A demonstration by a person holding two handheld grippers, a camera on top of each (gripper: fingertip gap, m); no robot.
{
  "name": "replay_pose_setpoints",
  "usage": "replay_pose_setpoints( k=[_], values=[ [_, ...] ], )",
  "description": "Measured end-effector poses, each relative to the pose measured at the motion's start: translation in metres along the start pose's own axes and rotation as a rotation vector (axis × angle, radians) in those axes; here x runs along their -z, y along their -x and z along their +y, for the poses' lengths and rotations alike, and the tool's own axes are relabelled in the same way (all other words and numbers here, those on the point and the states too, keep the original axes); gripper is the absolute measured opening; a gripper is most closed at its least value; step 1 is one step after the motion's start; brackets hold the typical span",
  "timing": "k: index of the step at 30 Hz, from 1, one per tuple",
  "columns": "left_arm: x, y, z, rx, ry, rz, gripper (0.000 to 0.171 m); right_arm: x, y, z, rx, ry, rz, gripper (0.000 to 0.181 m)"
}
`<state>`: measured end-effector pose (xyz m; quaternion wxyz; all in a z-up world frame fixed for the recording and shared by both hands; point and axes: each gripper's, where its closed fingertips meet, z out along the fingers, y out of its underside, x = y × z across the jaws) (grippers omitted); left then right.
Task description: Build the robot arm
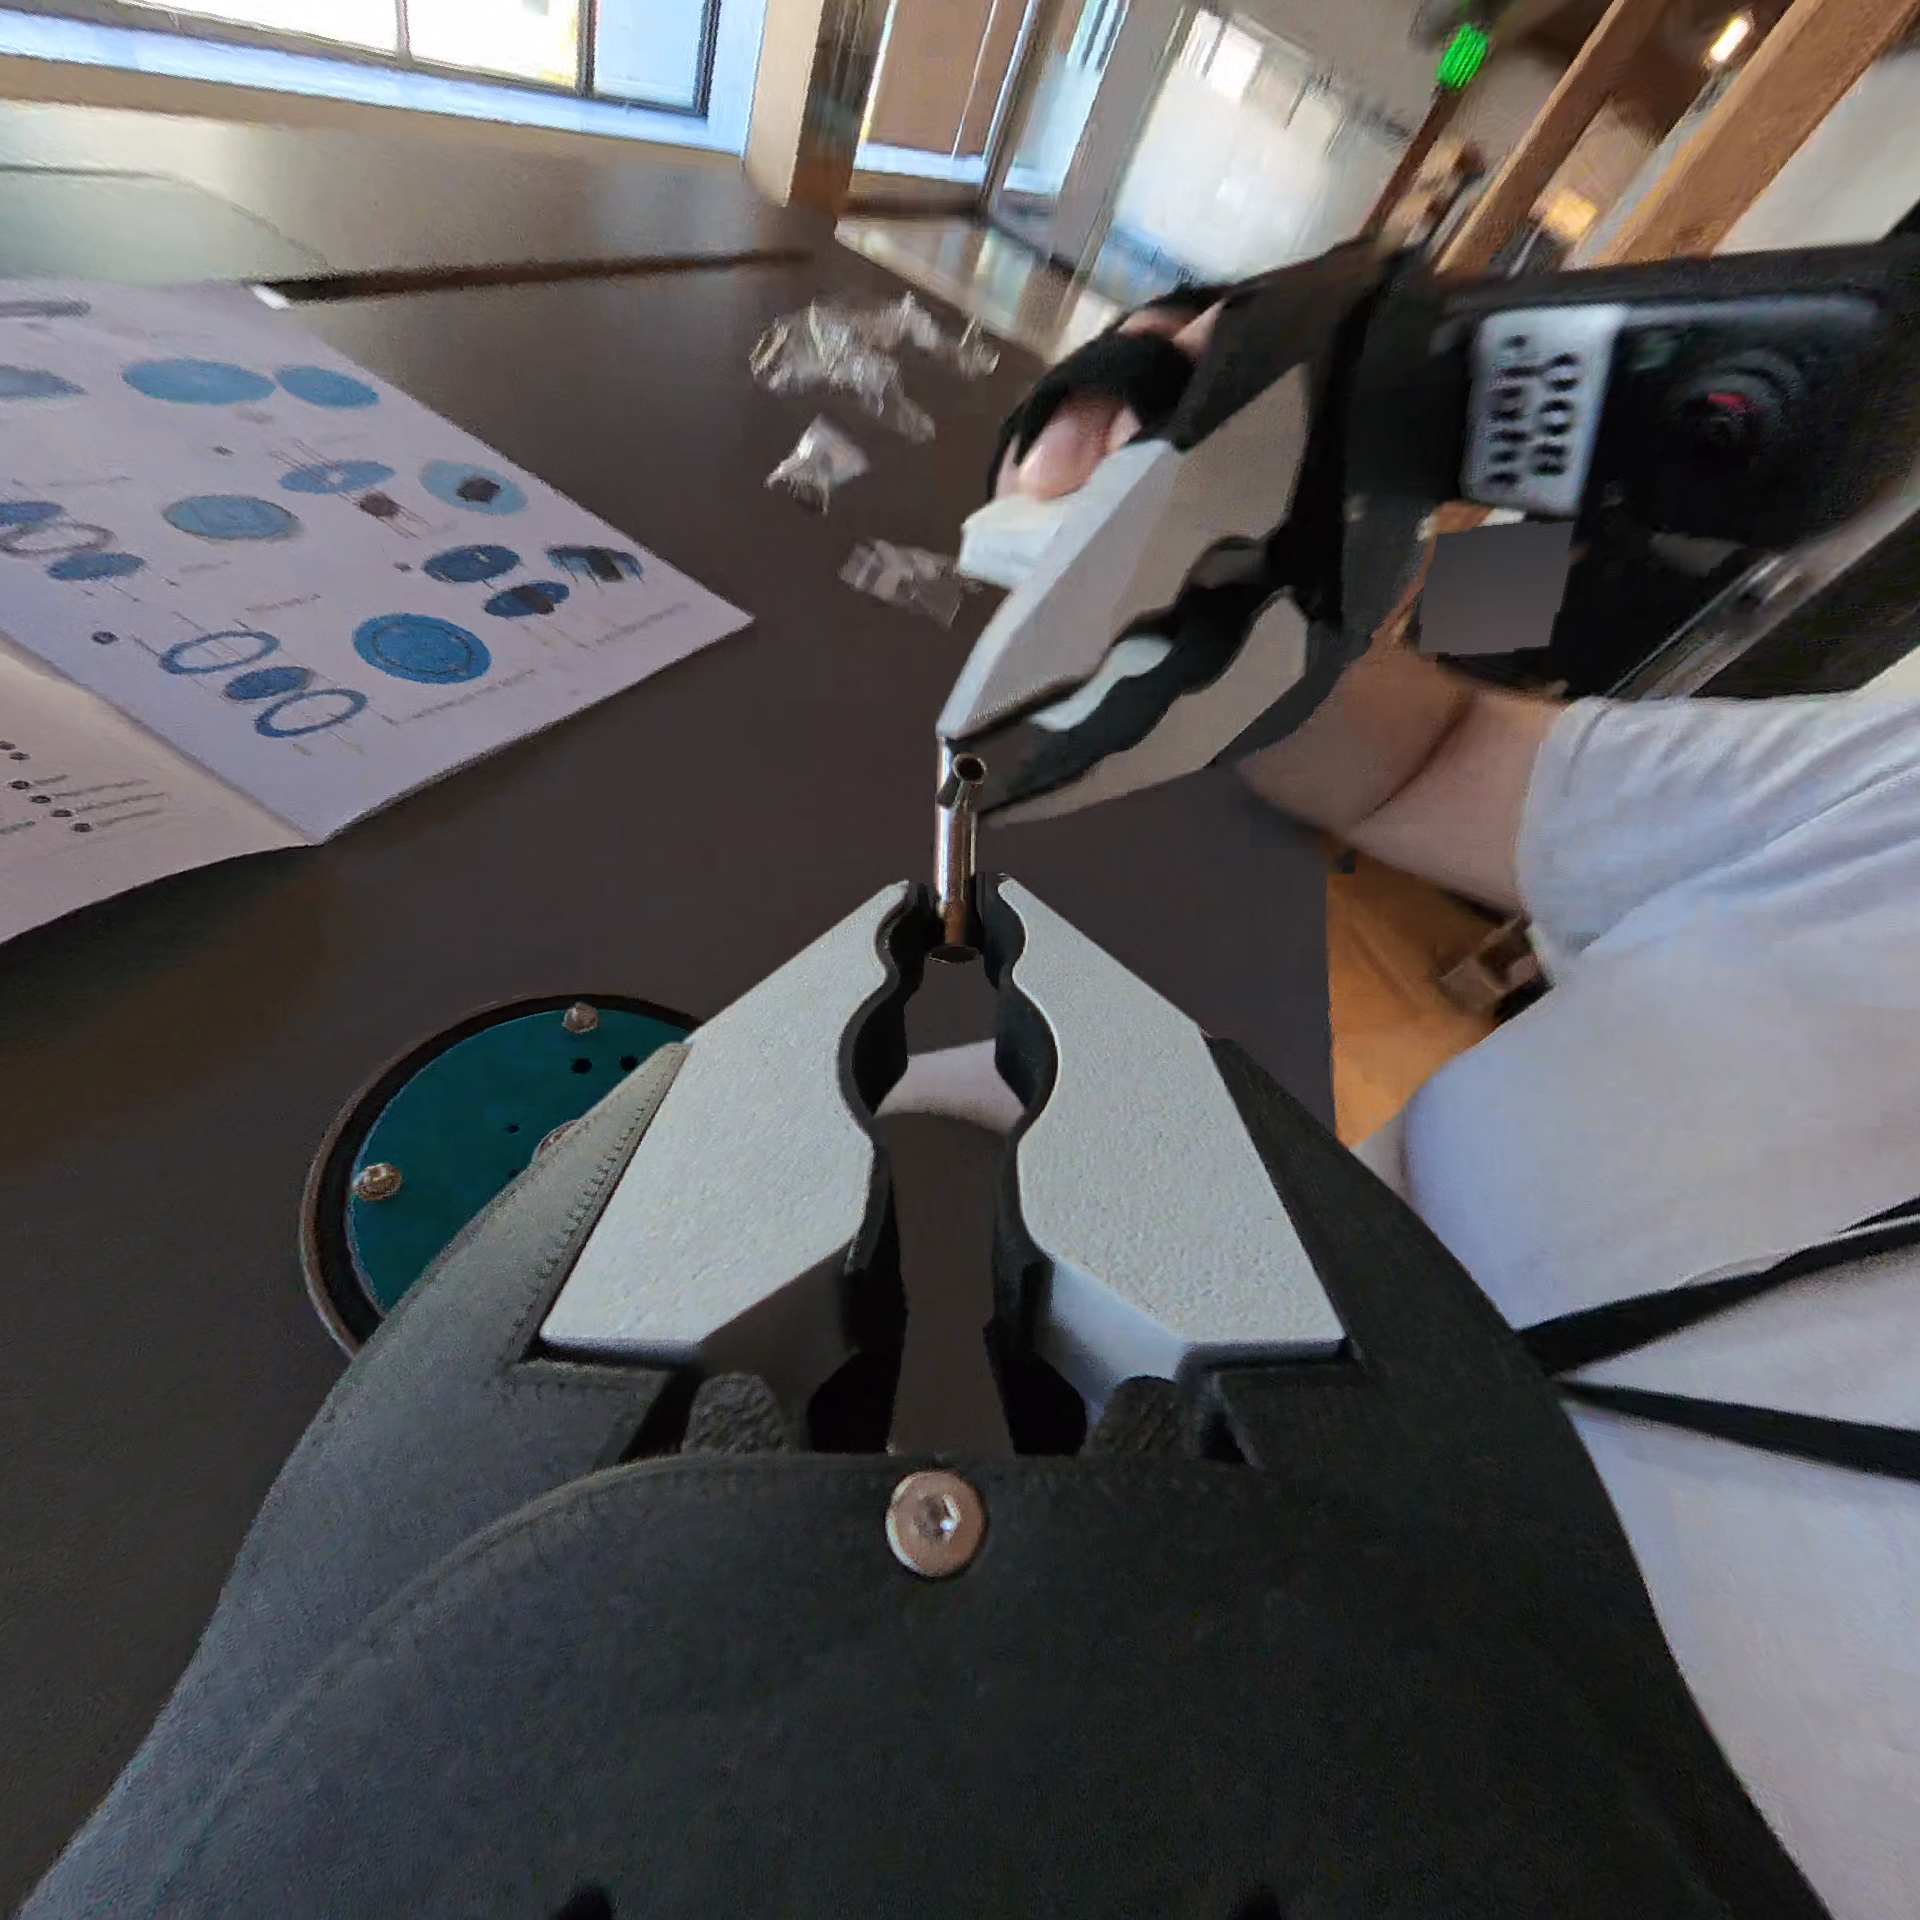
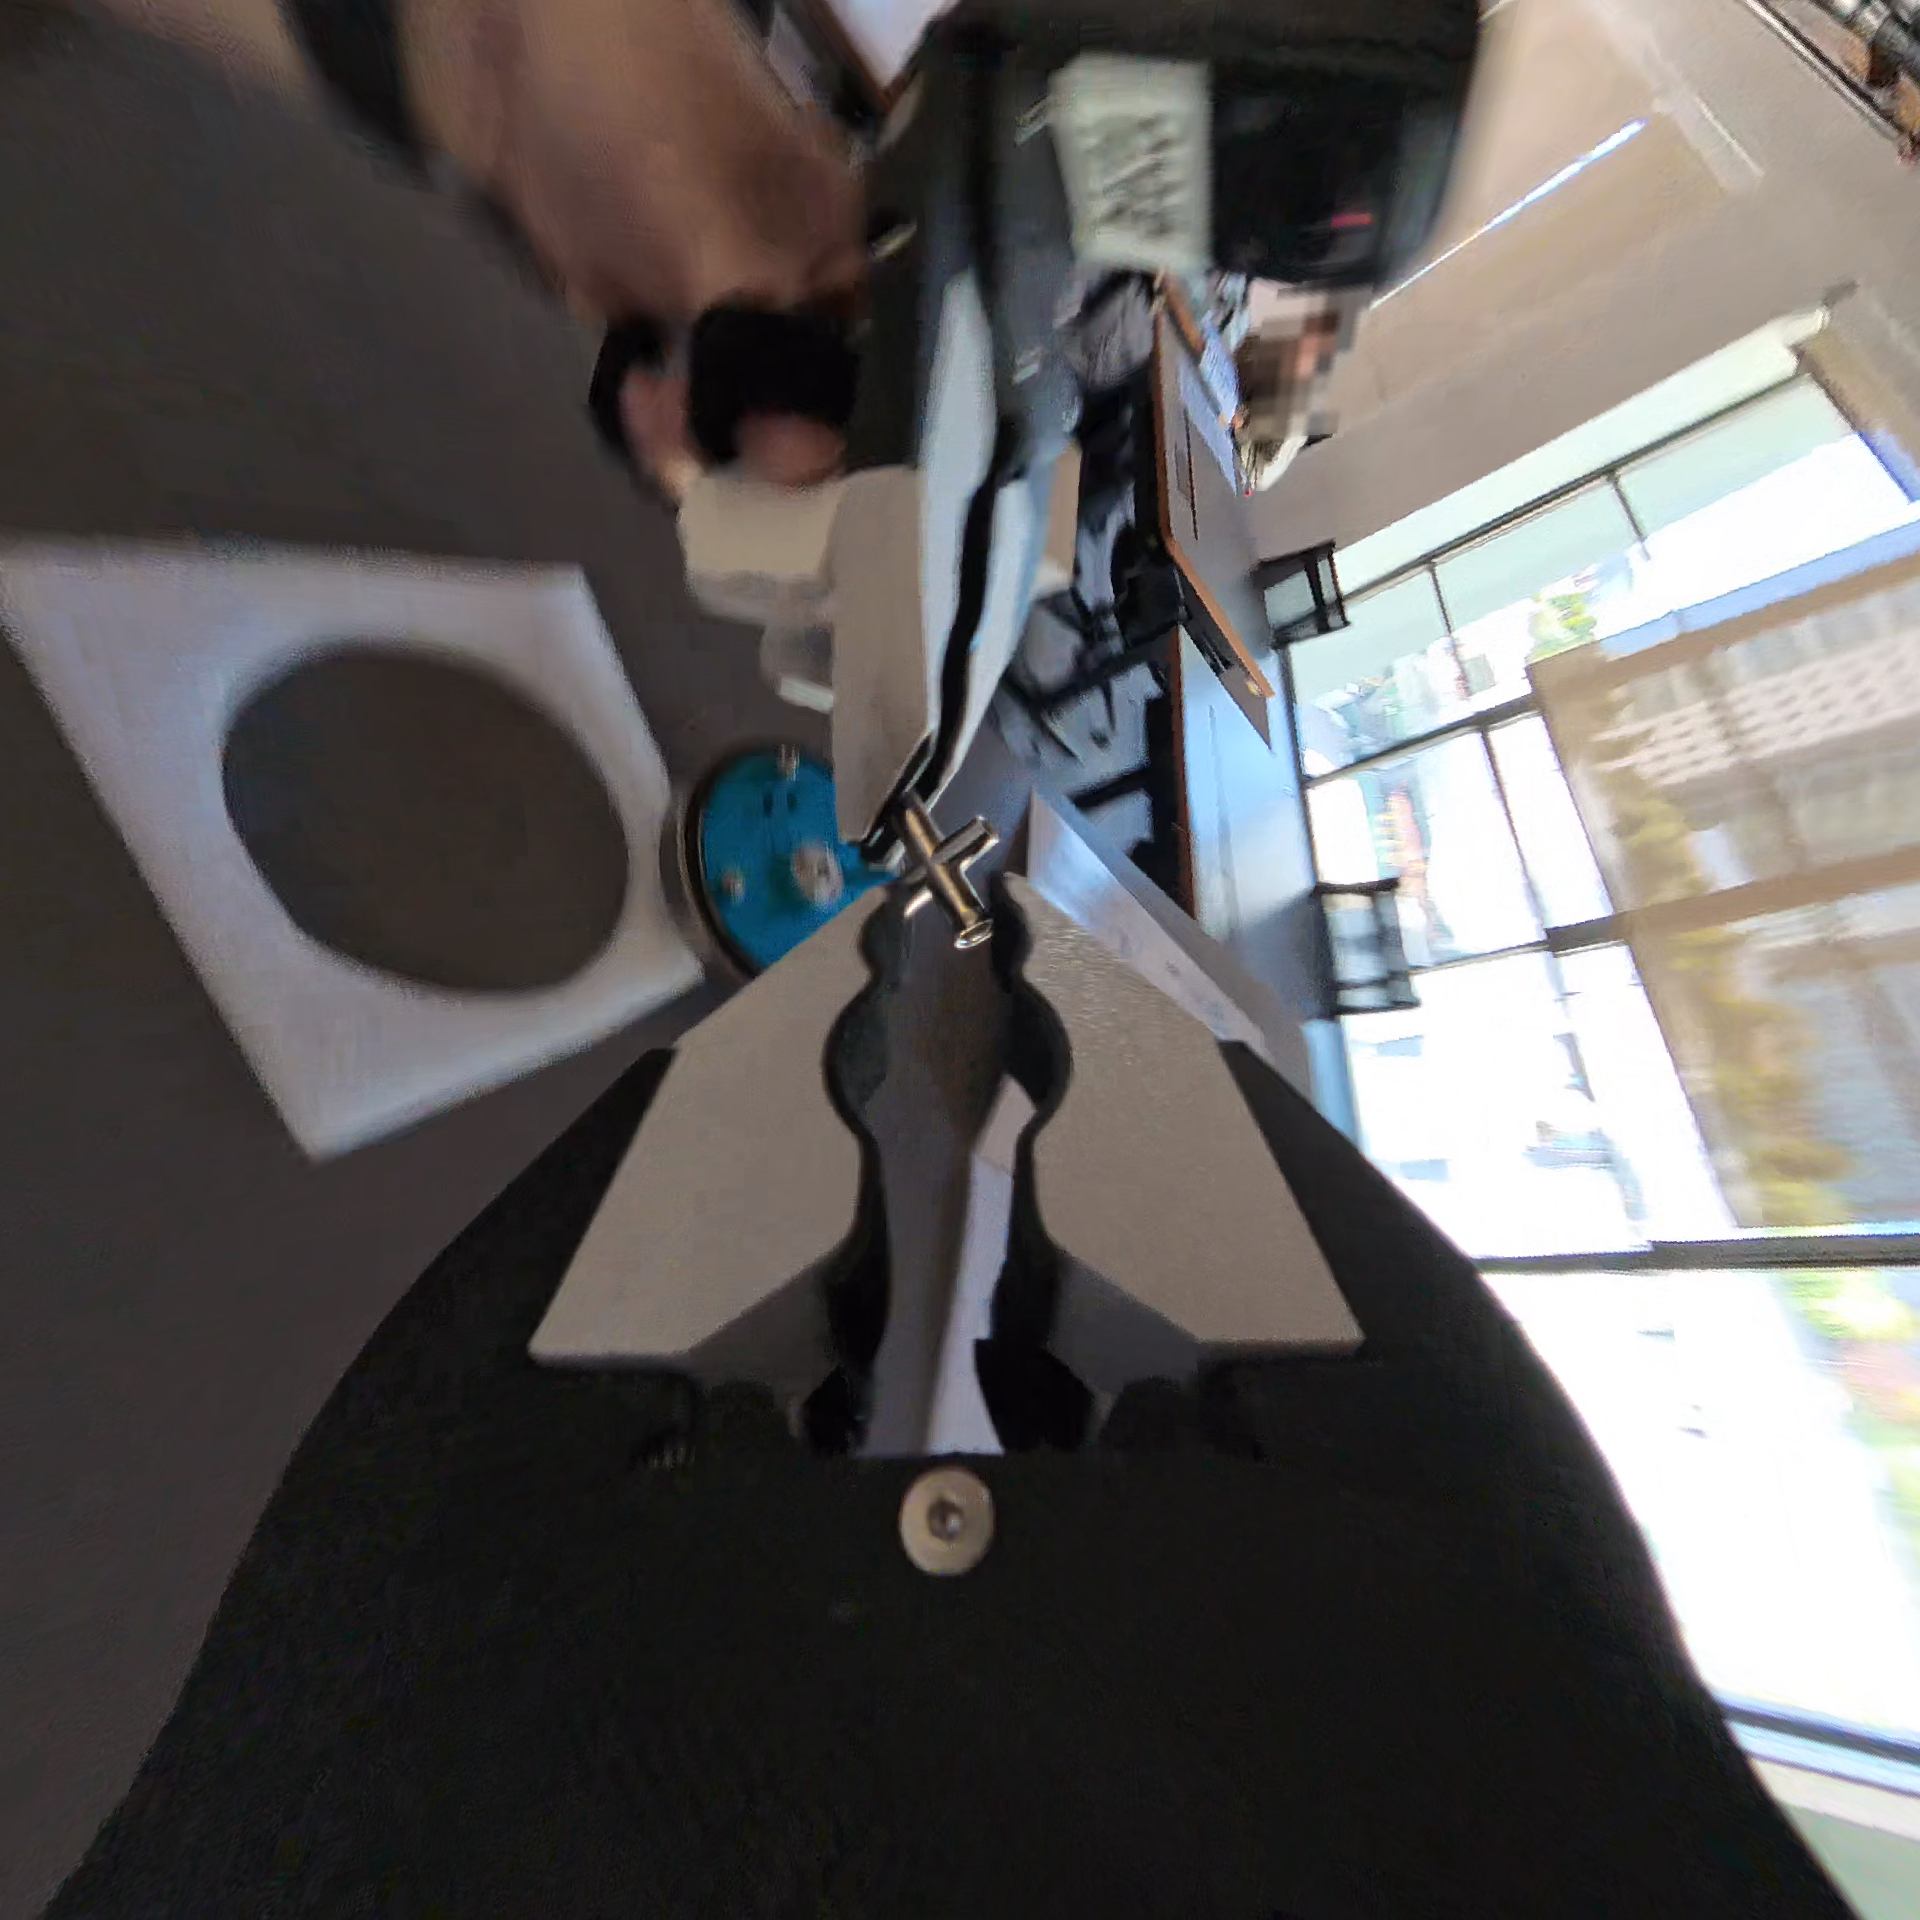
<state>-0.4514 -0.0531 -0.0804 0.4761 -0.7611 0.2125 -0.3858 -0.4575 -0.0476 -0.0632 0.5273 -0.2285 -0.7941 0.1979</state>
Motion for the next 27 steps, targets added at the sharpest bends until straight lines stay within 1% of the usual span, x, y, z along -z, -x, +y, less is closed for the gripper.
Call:
replay_pose_setpoints(
  k=[2, 3, 5, 6, 7, 8, 9, 11, 12, 13, 15, 19, 20, 22, 23, 24, 25, 27],
  values=[
    [0.008, -0.004, -0.008, 0.031, -0.088, 0.044, 0.009, 0.0, -0.015, -0.011, -0.362, -0.175, -0.017, 0.046],
    [0.011, -0.003, -0.01, 0.025, -0.126, 0.038, 0.009, 0.001, -0.019, -0.014, -0.559, -0.265, -0.066, 0.055],
    [0.017, -0.006, -0.015, -0.012, -0.194, 0.034, 0.009, 0.003, -0.024, -0.021, -0.879, -0.446, -0.206, 0.063],
    [0.019, -0.009, -0.019, -0.024, -0.227, 0.034, 0.009, 0.003, -0.027, -0.023, -0.985, -0.516, -0.258, 0.059],
    [0.021, -0.012, -0.024, -0.032, -0.255, 0.042, 0.01, 0.0, -0.029, -0.022, -1.059, -0.553, -0.297, 0.04],
    [0.023, -0.017, -0.028, -0.048, -0.278, 0.051, 0.01, -0.001, -0.029, -0.025, -1.104, -0.587, -0.34, 0.029],
    [0.023, -0.018, -0.031, -0.063, -0.292, 0.045, 0.009, -0.002, -0.029, -0.029, -1.135, -0.623, -0.376, 0.027],
    [0.021, -0.017, -0.03, -0.071, -0.297, 0.018, 0.01, -0.003, -0.025, -0.037, -1.153, -0.66, -0.456, 0.025],
    [0.019, -0.017, -0.029, -0.072, -0.302, 0.016, 0.009, -0.003, -0.022, -0.039, -1.144, -0.663, -0.495, 0.011],
    [0.017, -0.017, -0.028, -0.066, -0.304, 0.017, 0.01, -0.005, -0.021, -0.038, -1.142, -0.658, -0.493, 0.007],
    [0.02, -0.012, -0.028, -0.054, -0.334, -0.004, 0.009, -0.008, -0.021, -0.034, -1.141, -0.643, -0.493, 0.007],
    [0.022, -0.006, -0.026, -0.038, -0.342, -0.03, 0.009, -0.015, -0.021, -0.031, -1.13, -0.639, -0.496, 0.006],
    [0.023, -0.002, -0.023, -0.056, -0.327, -0.055, 0.009, -0.019, -0.018, -0.028, -1.113, -0.606, -0.513, 0.006],
    [0.027, 0.009, -0.013, -0.136, -0.243, -0.146, 0.012, -0.027, -0.012, -0.019, -1.054, -0.505, -0.529, 0.006],
    [0.033, 0.016, -0.011, -0.178, -0.213, -0.21, 0.028, -0.032, -0.006, -0.013, -1.014, -0.438, -0.544, 0.006],
    [0.04, 0.023, -0.007, -0.225, -0.175, -0.266, 0.038, -0.035, 0.003, -0.007, -0.956, -0.357, -0.582, 0.006],
    [0.046, 0.03, 0.001, -0.273, -0.118, -0.321, 0.04, -0.036, 0.009, -0.003, -0.899, -0.306, -0.605, 0.006],
    [0.06, 0.051, 0.016, -0.349, 0.006, -0.466, 0.046, -0.039, 0.011, 0.001, -0.79, -0.236, -0.6, 0.006]
  ],
)
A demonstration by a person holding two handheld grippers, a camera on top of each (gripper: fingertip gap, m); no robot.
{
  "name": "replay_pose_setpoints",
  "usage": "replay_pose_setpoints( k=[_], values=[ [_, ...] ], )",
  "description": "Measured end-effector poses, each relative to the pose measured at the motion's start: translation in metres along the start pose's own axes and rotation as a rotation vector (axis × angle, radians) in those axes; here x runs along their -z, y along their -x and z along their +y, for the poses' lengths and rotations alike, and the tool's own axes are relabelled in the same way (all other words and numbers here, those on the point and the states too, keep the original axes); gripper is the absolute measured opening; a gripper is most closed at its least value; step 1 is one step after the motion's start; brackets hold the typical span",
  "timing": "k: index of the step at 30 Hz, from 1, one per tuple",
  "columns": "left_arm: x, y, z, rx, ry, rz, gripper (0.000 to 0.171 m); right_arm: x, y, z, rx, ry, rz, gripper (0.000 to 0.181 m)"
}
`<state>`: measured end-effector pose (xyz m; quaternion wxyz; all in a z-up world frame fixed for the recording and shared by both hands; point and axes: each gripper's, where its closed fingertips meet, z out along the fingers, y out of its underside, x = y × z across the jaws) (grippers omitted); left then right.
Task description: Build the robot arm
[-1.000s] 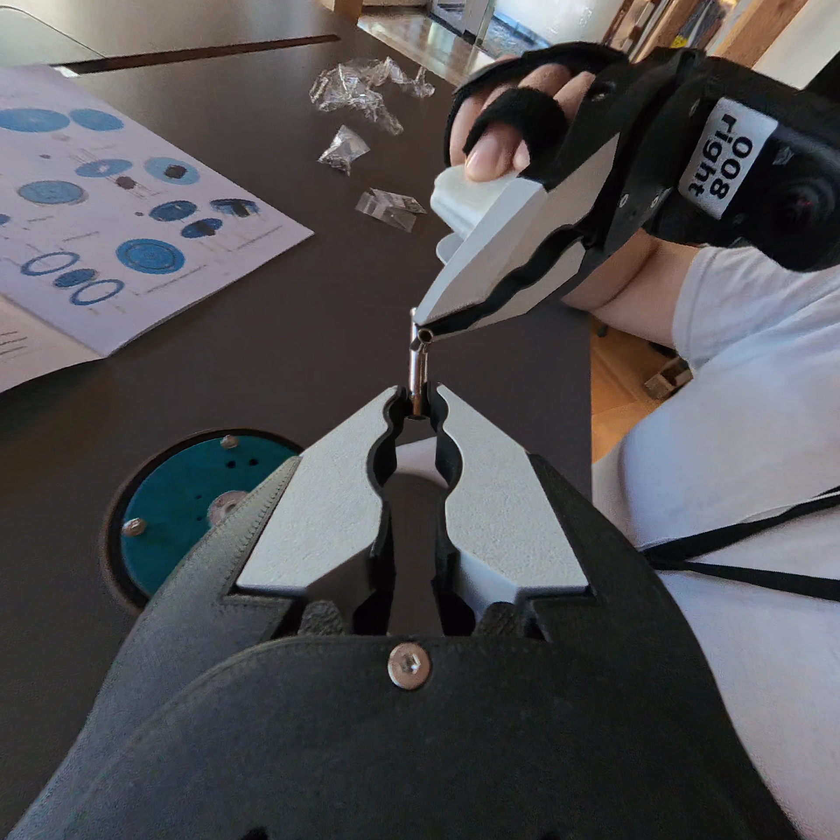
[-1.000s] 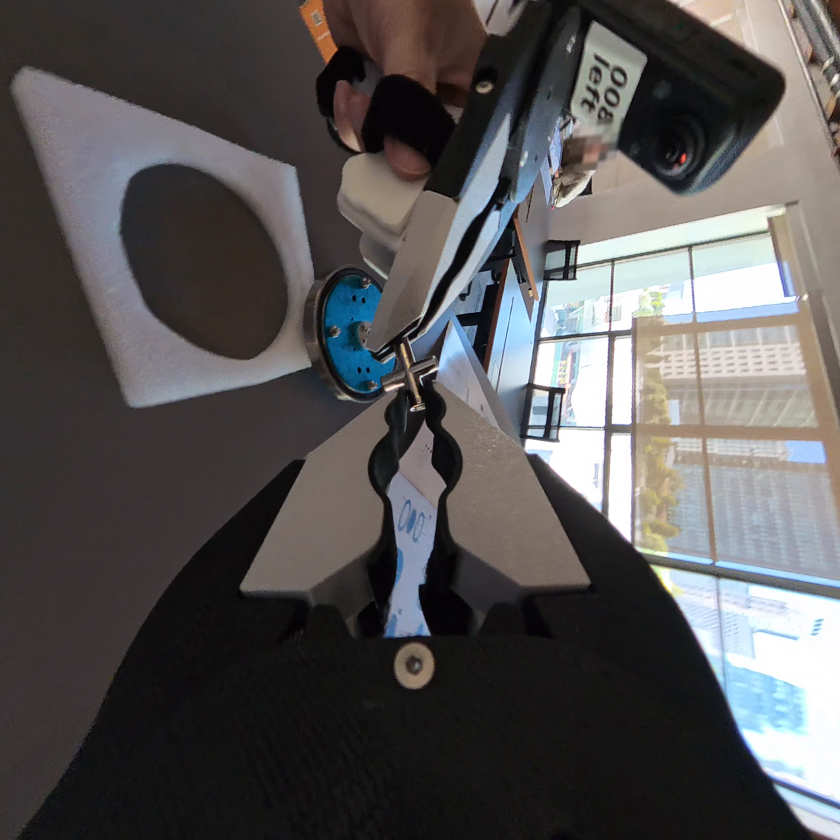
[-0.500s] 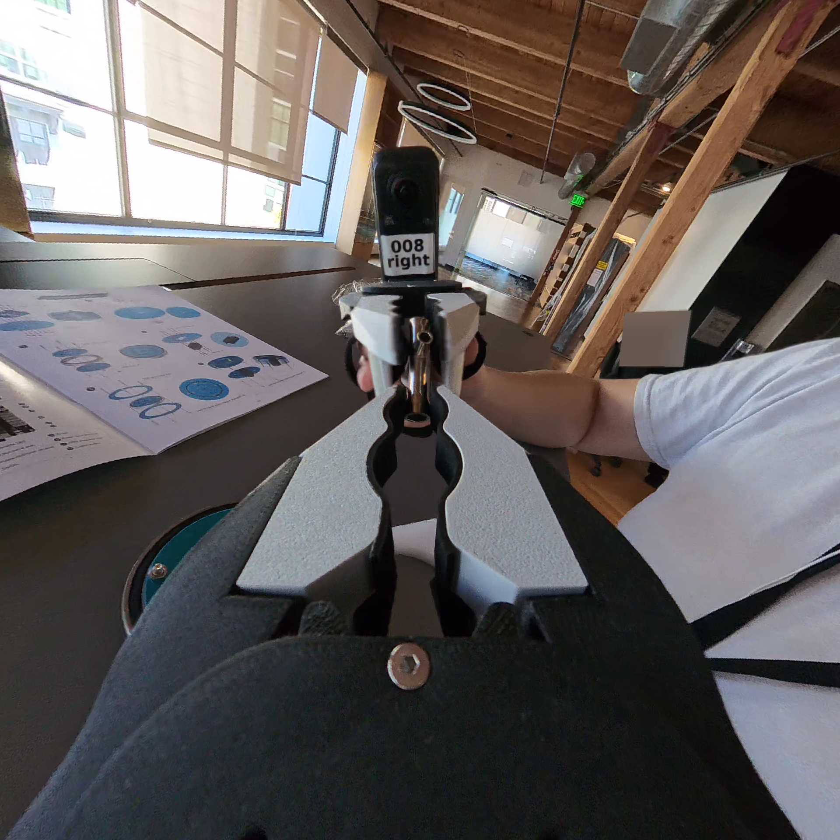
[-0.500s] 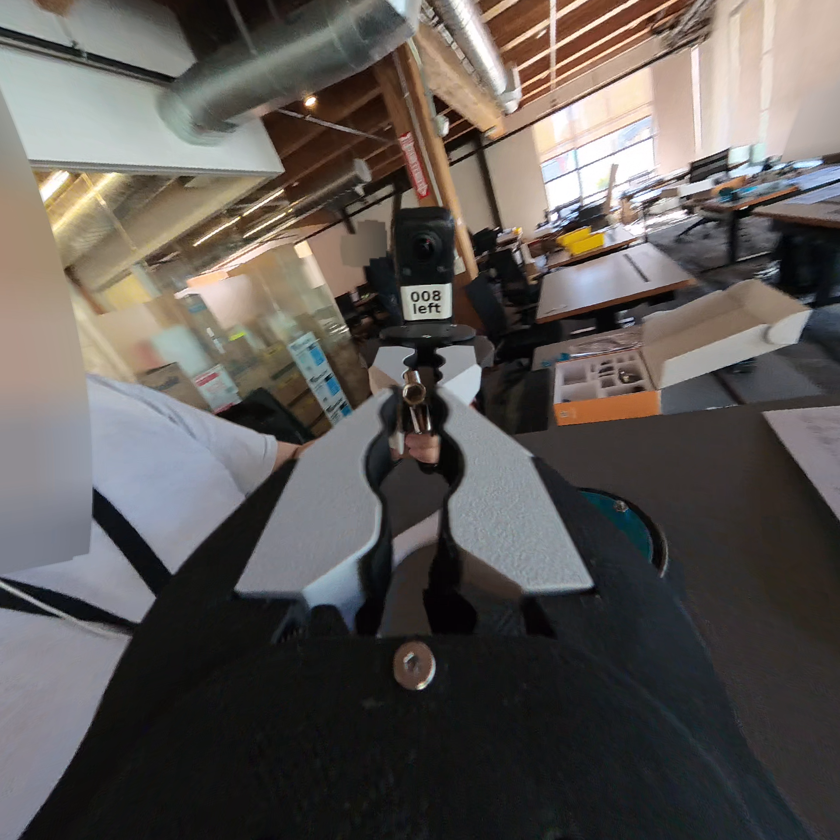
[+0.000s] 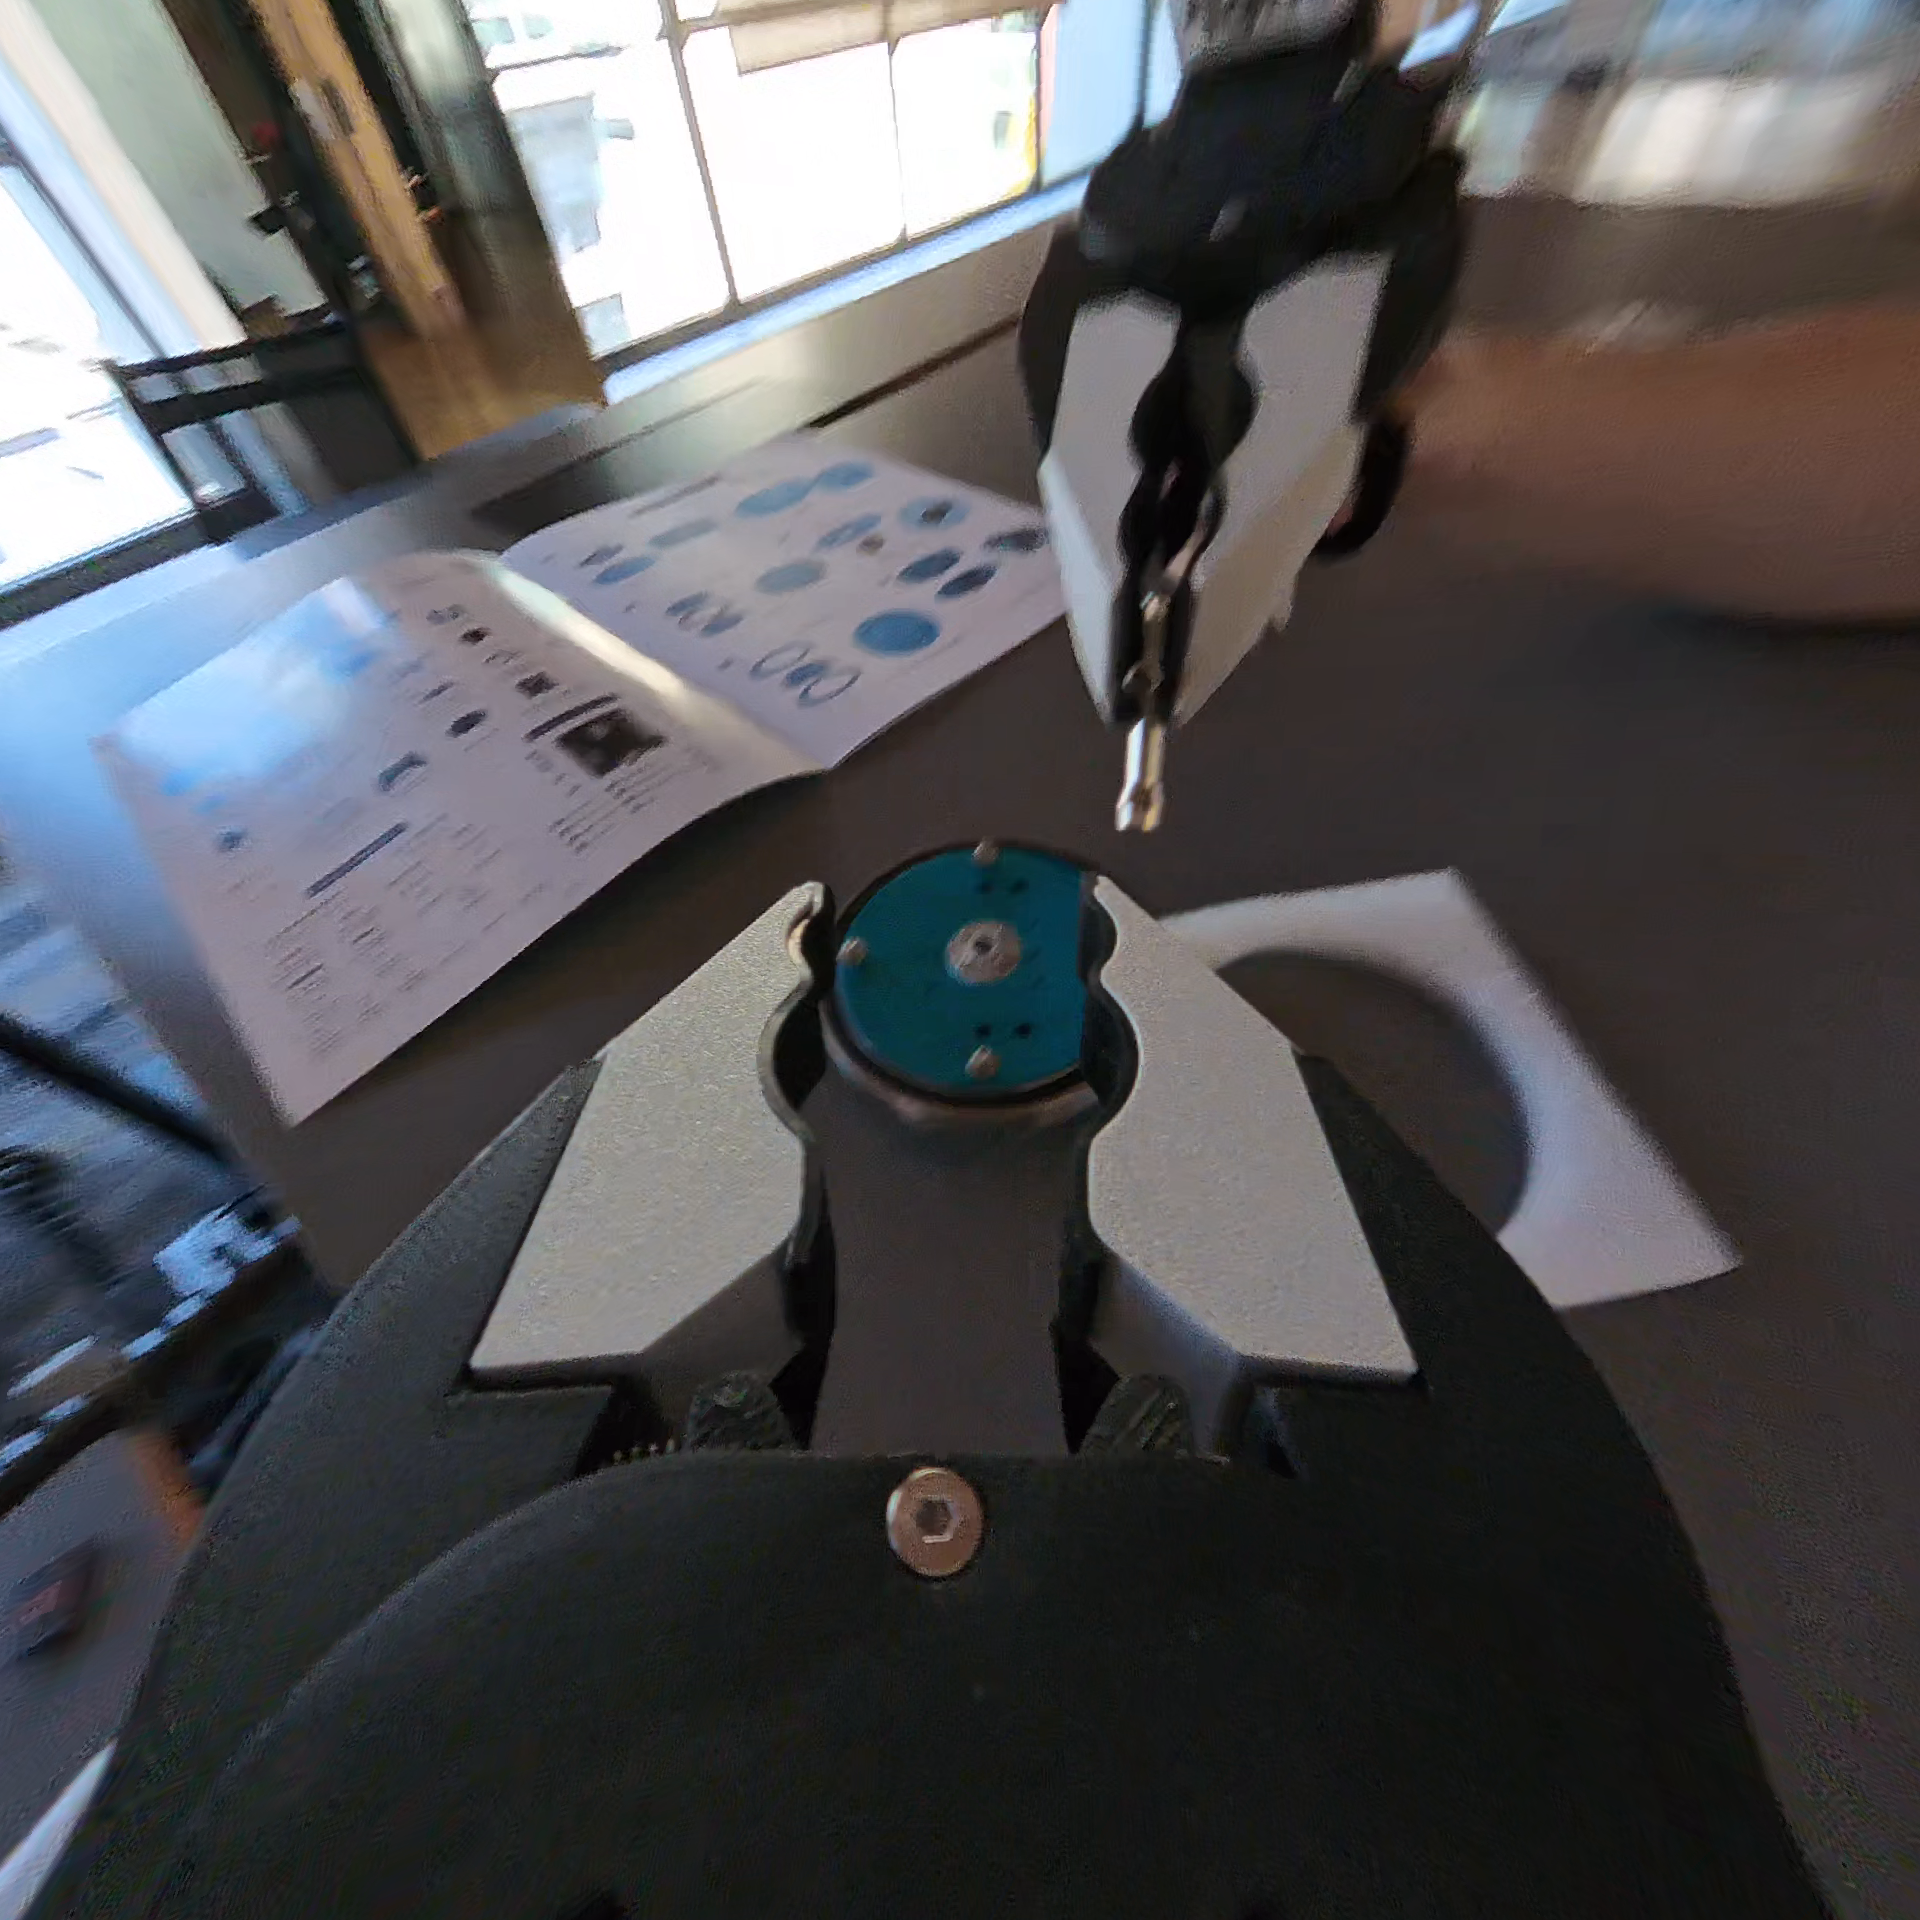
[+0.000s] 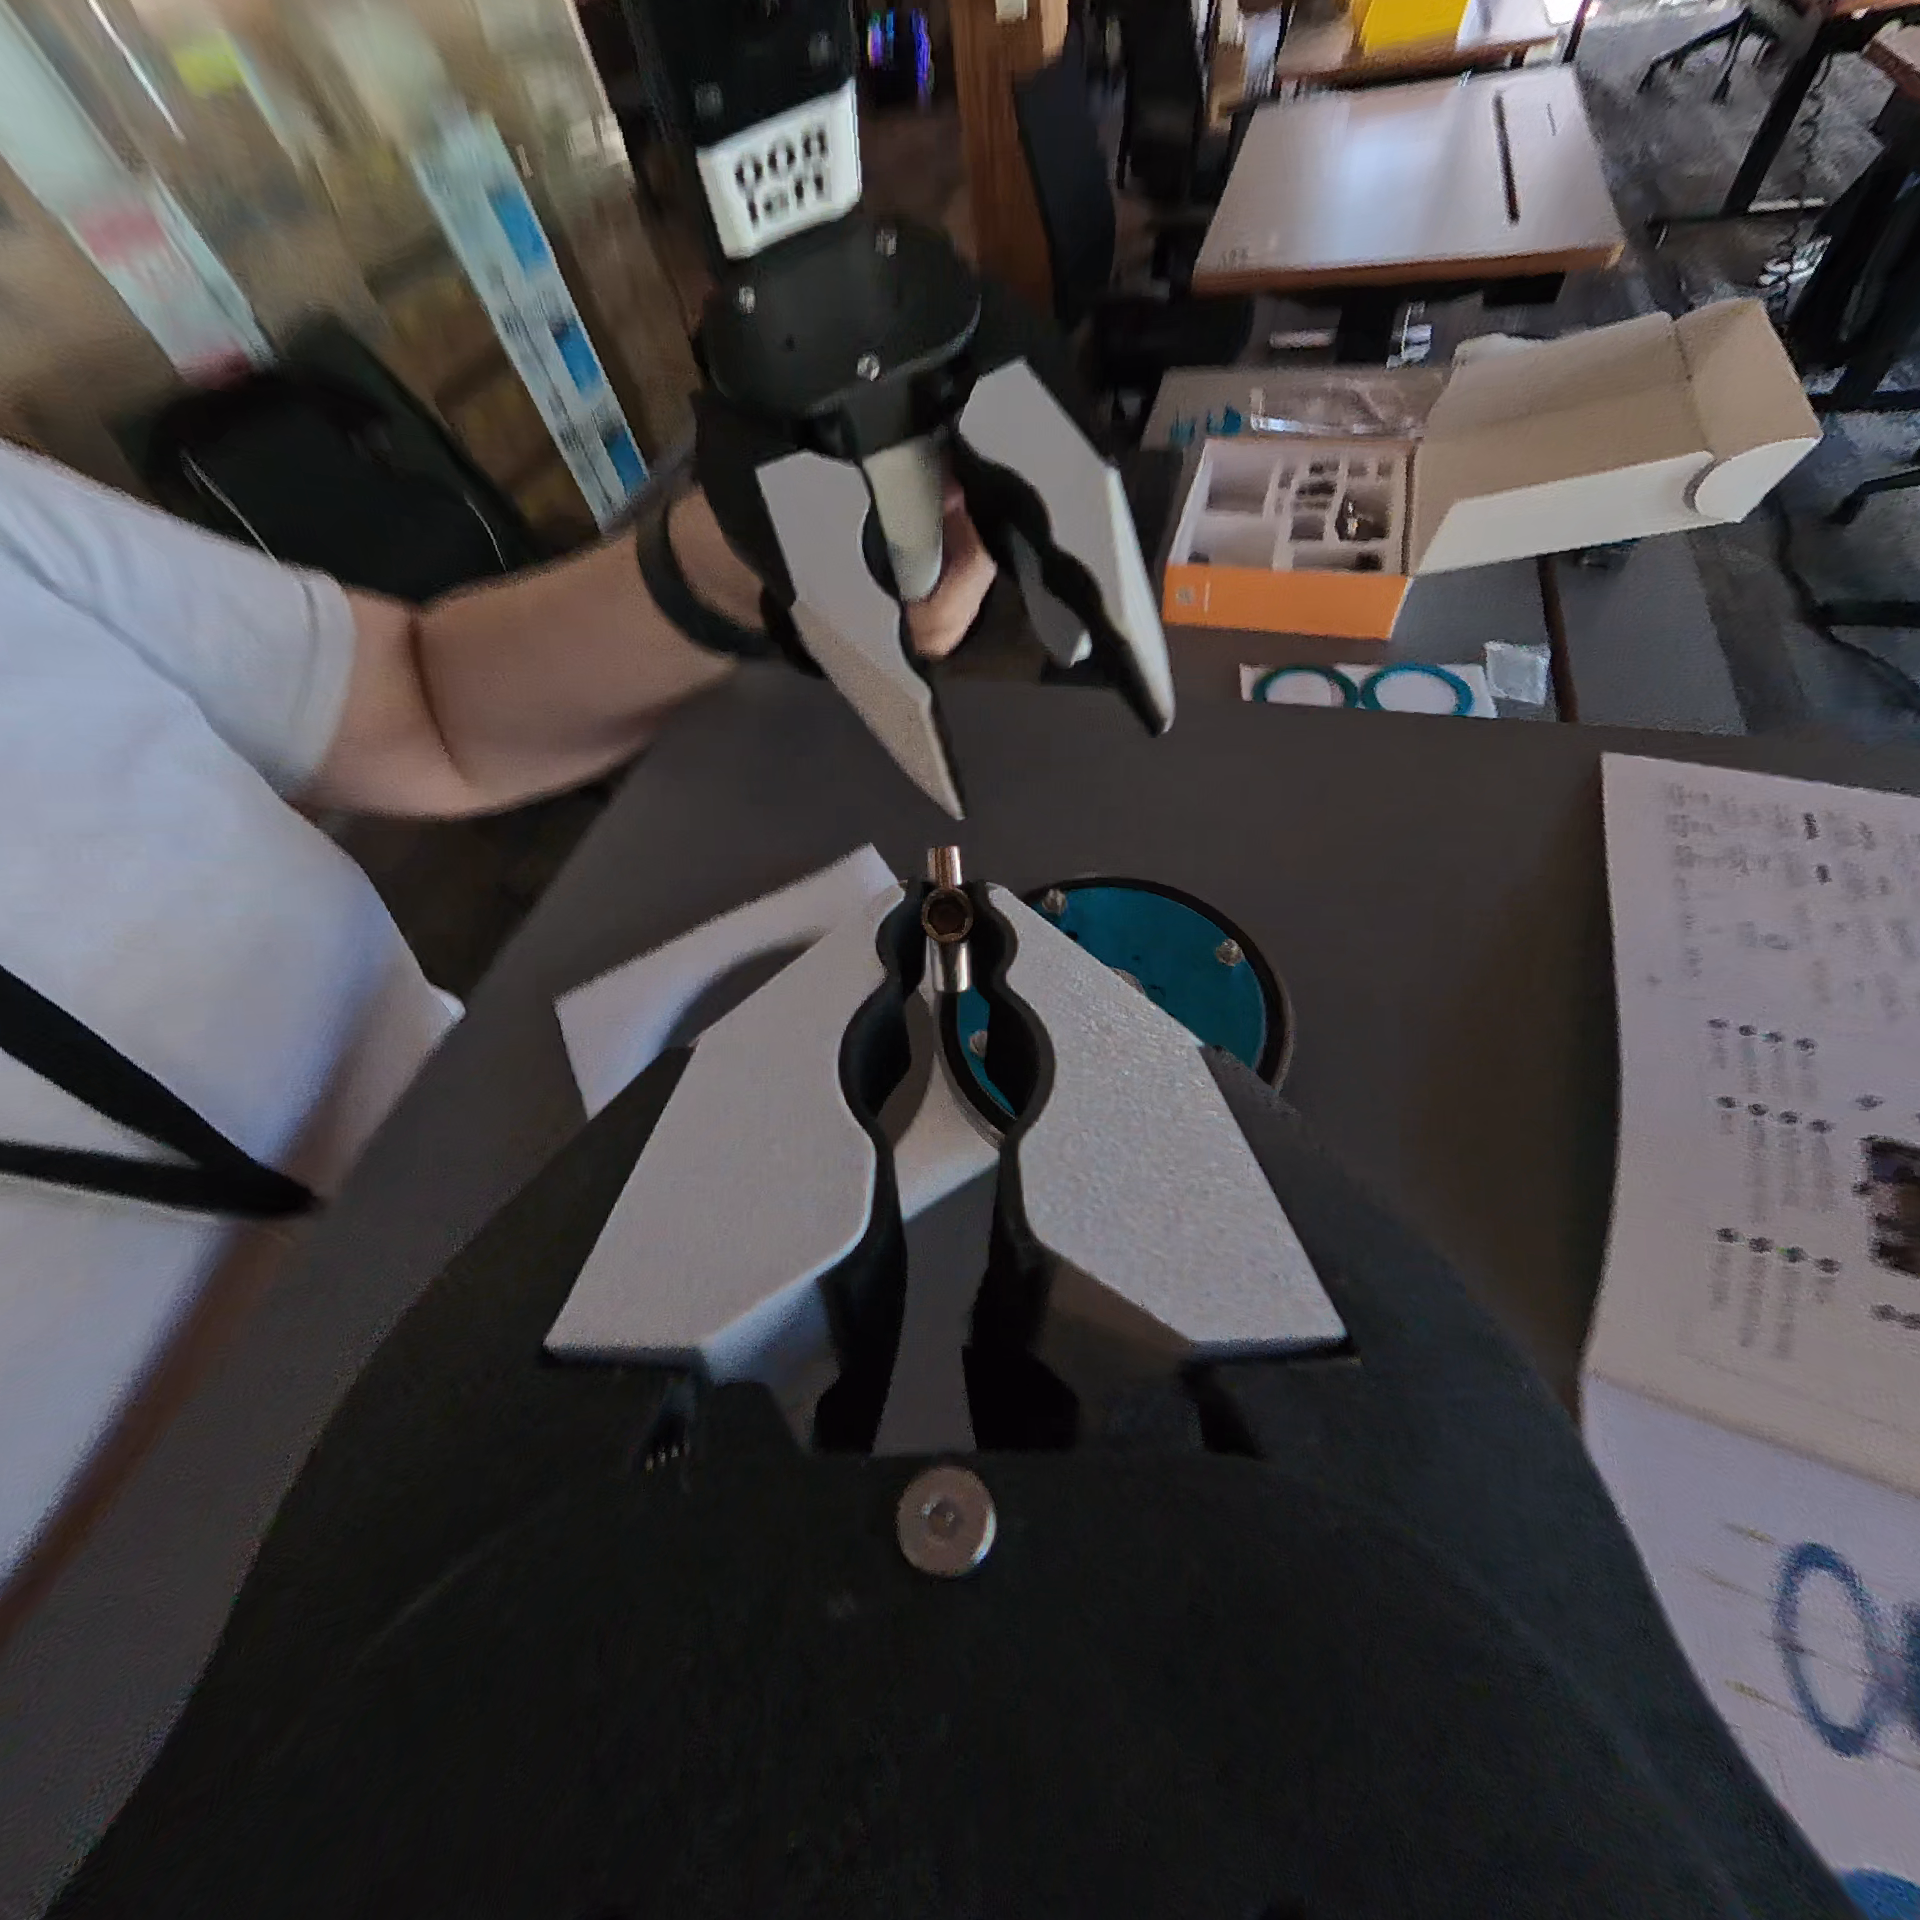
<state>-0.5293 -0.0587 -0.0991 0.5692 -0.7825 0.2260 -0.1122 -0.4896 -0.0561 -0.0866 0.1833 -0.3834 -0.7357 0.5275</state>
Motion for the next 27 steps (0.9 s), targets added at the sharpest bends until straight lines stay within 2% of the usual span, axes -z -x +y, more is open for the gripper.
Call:
replay_pose_setpoints(
  k=[2, 4, 7, 9, 12, 18, 27],
  values=[
    [0.005, 0.012, 0.01, -0.072, 0.077, -0.088, 0.042, -0.003, 0.0, 0.009, 0.1, 0.144, 0.015, 0.006],
    [0.016, 0.039, 0.016, -0.163, 0.178, -0.261, 0.039, -0.004, -0.004, 0.017, 0.195, 0.269, 0.05, 0.006],
    [0.045, 0.084, 0.026, -0.303, 0.41, -0.559, 0.046, -0.01, 0.0, 0.023, 0.261, 0.379, 0.041, 0.006],
    [0.061, 0.104, 0.03, -0.347, 0.535, -0.704, 0.052, -0.015, 0.001, 0.027, 0.271, 0.434, 0.024, 0.006],
    [0.071, 0.12, 0.032, -0.416, 0.625, -0.85, 0.053, -0.018, -0.003, 0.037, 0.295, 0.523, 0.026, 0.007],
    [0.064, 0.123, 0.046, -0.383, 0.66, -0.851, 0.053, -0.022, -0.003, 0.04, 0.286, 0.527, 0.0, 0.007],
    [0.047, 0.114, 0.044, -0.386, 0.642, -0.816, 0.05, -0.024, -0.003, 0.042, 0.263, 0.516, -0.008, 0.007]
  ],
)
